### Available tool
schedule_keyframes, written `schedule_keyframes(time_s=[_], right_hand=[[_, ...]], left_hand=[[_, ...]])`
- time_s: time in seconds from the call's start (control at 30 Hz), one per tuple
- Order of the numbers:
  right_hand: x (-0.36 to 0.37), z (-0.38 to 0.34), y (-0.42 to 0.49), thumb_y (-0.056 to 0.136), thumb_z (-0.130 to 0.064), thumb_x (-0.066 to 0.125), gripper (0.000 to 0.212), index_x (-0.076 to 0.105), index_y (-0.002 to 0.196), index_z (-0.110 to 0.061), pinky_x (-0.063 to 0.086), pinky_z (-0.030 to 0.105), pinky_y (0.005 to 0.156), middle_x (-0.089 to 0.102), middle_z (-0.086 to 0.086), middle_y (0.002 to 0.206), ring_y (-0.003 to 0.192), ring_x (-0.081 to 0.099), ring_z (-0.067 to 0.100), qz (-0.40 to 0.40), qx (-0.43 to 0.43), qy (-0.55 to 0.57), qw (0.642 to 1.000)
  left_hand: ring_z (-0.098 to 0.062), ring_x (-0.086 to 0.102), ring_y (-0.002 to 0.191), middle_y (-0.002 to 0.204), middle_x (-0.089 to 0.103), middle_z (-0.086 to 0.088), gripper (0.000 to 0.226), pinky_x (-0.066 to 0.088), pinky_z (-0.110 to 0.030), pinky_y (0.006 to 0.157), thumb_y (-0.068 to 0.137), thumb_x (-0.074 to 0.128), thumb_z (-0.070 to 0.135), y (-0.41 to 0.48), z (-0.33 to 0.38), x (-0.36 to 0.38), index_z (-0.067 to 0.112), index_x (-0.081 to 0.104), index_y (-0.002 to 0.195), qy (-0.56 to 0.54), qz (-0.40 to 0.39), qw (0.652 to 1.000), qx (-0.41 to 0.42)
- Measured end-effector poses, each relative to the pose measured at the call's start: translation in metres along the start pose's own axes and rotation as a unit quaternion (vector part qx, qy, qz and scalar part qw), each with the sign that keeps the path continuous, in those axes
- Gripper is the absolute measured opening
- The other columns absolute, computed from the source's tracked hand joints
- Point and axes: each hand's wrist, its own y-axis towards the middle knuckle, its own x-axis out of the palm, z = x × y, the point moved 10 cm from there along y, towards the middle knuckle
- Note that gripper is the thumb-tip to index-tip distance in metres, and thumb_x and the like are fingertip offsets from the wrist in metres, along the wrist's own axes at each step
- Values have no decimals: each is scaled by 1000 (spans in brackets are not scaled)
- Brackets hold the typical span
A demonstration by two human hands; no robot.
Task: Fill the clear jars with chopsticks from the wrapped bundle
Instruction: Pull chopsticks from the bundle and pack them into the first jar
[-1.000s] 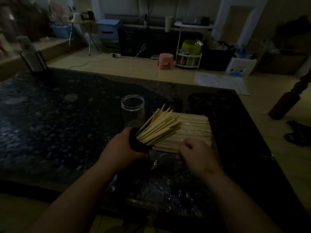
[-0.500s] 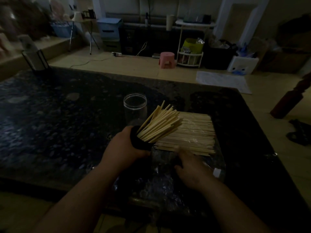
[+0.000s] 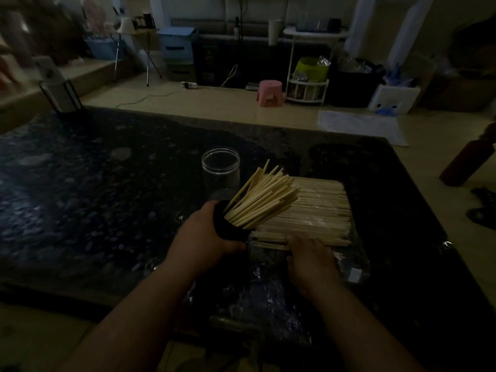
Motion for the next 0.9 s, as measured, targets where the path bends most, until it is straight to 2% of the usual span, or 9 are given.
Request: schedule_keyframes(time_s=[0.07, 0.13, 0.2, 0.4, 0.5, 0.6, 0.67, 0.73, 0.9], right_hand=[[-5, -1, 0, 95, -22, 42, 45, 42, 139, -28, 32, 35, 98, 47, -1, 138, 121, 42, 24, 16, 0, -12, 1000], [-8, -3, 0, 93, -21, 44, 31, 55, 121, -27, 35, 35, 90, 54, -2, 126, 114, 47, 25, 15, -1, -35, 999], [-10, -4, -1, 91, -21, 46, 26, 60, 112, -27, 35, 35, 88, 56, -3, 122, 110, 48, 24, 14, -1, -48, 999], [-18, -7, -6, 90, -18, 50, 18, 62, 102, -23, 35, 35, 92, 58, 1, 115, 110, 49, 26, 3, 4, -45, 999], [-22, -11, -10, 91, -16, 46, 18, 59, 103, -22, 38, 32, 89, 58, 3, 114, 107, 52, 26, -2, -8, -8, 1000], [-20, -13, -11, 91, -20, 50, 14, 61, 100, -21, 39, 29, 82, 60, 5, 110, 104, 54, 25, -11, -27, 44, 999], [-16, -15, -11, 89, -23, 54, 16, 64, 102, -24, 40, 29, 81, 61, 3, 108, 103, 55, 24, -19, -45, 41, 998], [-9, -17, -13, 89, -23, 54, 24, 61, 111, -26, 39, 30, 86, 60, 2, 115, 106, 54, 24, -27, -55, 23, 998], [2, -19, -23, 92, -20, 45, 55, 31, 145, -12, 30, 34, 99, 40, 7, 142, 123, 41, 27, -35, -82, -85, 992]], left_hand=[[-3, 49, 96, 122, 60, 9, 89, 40, -22, 81, 59, 90, 34, 0, 0, 0, 29, 44, 136, -2, 0, 1000, 2], [-3, 49, 95, 122, 60, 9, 90, 40, -21, 80, 58, 90, 34, 0, 0, 1, 30, 44, 136, -2, 1, 1000, 3], [-2, 49, 94, 121, 60, 10, 89, 39, -20, 78, 58, 90, 34, 0, 1, 1, 30, 45, 135, 1, 2, 1000, 6], [-4, 50, 95, 121, 61, 8, 89, 39, -21, 79, 57, 90, 34, 0, 1, 0, 29, 45, 135, 7, 8, 1000, 11], [-4, 49, 94, 121, 60, 8, 88, 39, -21, 79, 58, 90, 34, 1, 2, 0, 30, 46, 134, 8, 7, 1000, 13], [-4, 49, 96, 122, 60, 8, 89, 40, -21, 80, 58, 90, 35, 1, 2, 0, 30, 45, 135, 7, 4, 1000, 11], [-4, 49, 95, 122, 60, 7, 90, 41, -22, 81, 58, 90, 35, 1, 1, 1, 30, 44, 135, 7, 2, 1000, 11], [-4, 49, 95, 122, 60, 6, 90, 41, -21, 81, 58, 90, 34, 0, 2, 0, 29, 44, 136, 7, 1, 1000, 12], [-5, 48, 93, 120, 60, 6, 87, 38, -21, 79, 60, 89, 33, -1, 5, 0, 27, 45, 135, 18, 1, 1000, 16]])
